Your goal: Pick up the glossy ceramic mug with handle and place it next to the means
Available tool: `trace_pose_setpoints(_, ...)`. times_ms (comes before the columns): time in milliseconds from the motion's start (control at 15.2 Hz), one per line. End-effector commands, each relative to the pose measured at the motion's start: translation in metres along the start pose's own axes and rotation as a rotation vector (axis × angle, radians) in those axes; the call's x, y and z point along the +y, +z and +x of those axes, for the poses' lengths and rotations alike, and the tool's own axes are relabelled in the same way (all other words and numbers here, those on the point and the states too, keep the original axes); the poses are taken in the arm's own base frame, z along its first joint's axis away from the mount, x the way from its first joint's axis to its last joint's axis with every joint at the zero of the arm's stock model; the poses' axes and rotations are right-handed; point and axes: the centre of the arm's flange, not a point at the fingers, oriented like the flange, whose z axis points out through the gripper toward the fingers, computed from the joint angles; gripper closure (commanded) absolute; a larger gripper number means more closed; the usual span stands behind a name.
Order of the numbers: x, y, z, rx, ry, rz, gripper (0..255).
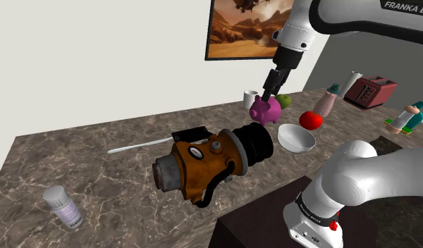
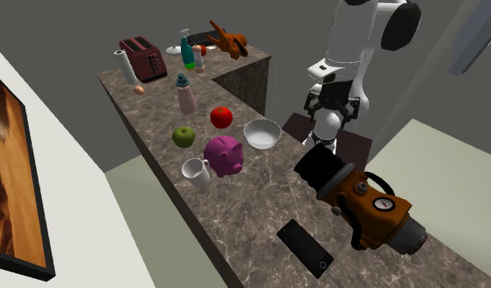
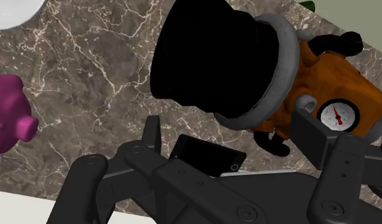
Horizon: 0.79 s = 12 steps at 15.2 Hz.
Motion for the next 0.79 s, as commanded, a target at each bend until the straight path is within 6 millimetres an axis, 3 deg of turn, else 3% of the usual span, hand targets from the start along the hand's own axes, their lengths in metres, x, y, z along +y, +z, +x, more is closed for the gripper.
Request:
trace_pose_setpoints(0, 0.0, 0.0, 0.0, 0.0, 0.0, 0.0, 0)
trace_pose_setpoints(726, 0.134, 0.039, 0.055, -0.035, -0.066, 0.024, 0)
